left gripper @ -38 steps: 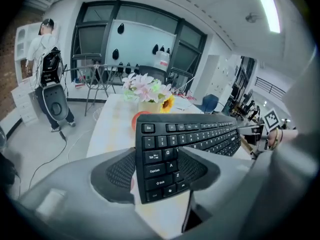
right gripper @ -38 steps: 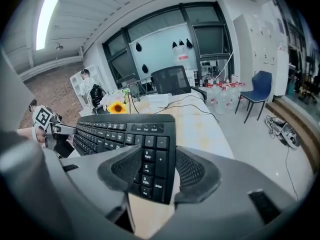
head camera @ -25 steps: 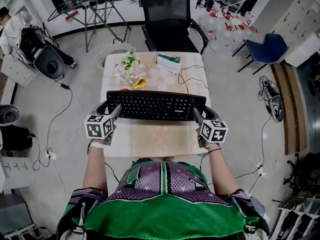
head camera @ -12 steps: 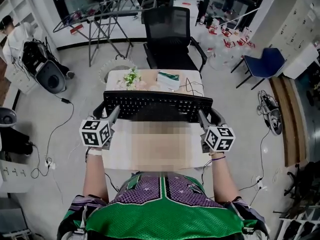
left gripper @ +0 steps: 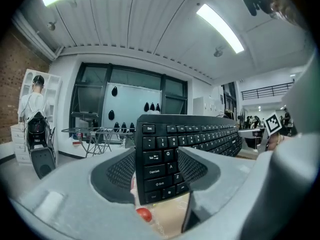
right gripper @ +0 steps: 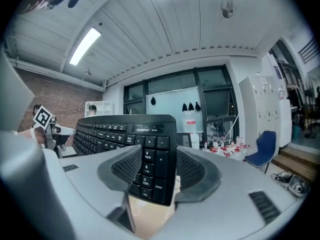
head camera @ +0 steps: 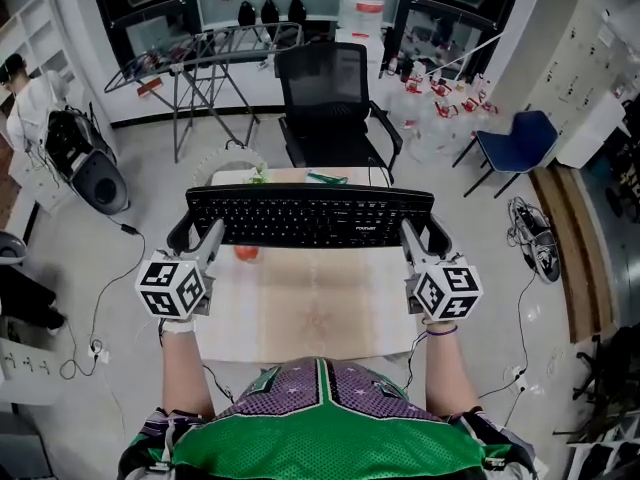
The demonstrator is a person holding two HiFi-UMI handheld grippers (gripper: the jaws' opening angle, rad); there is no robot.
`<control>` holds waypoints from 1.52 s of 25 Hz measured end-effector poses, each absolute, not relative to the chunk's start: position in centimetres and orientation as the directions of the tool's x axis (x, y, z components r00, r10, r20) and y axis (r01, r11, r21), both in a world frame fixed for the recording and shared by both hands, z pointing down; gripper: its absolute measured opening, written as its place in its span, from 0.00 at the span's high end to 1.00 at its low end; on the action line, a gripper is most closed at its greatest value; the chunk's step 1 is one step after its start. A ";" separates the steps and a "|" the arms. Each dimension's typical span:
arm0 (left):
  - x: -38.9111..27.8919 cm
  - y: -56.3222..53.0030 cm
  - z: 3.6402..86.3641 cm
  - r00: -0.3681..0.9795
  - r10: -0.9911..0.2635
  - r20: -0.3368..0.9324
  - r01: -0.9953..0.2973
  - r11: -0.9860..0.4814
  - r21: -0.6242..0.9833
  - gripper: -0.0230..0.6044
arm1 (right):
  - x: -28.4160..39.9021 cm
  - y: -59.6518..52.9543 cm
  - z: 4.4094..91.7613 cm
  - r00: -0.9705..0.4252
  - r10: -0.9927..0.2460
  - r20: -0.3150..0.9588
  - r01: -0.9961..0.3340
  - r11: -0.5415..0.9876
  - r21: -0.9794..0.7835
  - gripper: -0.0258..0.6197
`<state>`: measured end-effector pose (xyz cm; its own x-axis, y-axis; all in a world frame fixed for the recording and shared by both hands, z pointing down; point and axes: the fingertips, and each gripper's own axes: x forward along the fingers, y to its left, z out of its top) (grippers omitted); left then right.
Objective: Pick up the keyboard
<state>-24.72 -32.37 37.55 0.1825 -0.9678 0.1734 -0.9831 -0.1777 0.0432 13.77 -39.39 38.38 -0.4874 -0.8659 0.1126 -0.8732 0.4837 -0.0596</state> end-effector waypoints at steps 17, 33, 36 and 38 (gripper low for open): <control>-24.6 -34.1 36.8 0.215 -0.965 0.150 -0.977 -0.211 0.042 0.53 | 14.3 -39.8 36.8 -0.466 -0.882 0.074 -0.885 0.463 -0.055 0.64; -24.2 -32.6 38.0 0.215 -0.962 0.165 -0.976 -0.207 0.066 0.53 | 14.8 -38.6 37.2 -0.471 -0.877 0.099 -0.882 0.468 -0.057 0.65; -24.0 -32.3 38.2 0.206 -0.964 0.165 -0.978 -0.199 0.059 0.53 | 15.1 -38.2 37.5 -0.471 -0.877 0.095 -0.882 0.466 -0.068 0.67; -23.8 -32.1 38.4 0.205 -0.965 0.165 -0.978 -0.199 0.057 0.53 | 15.2 -38.1 37.8 -0.472 -0.876 0.096 -0.882 0.467 -0.069 0.67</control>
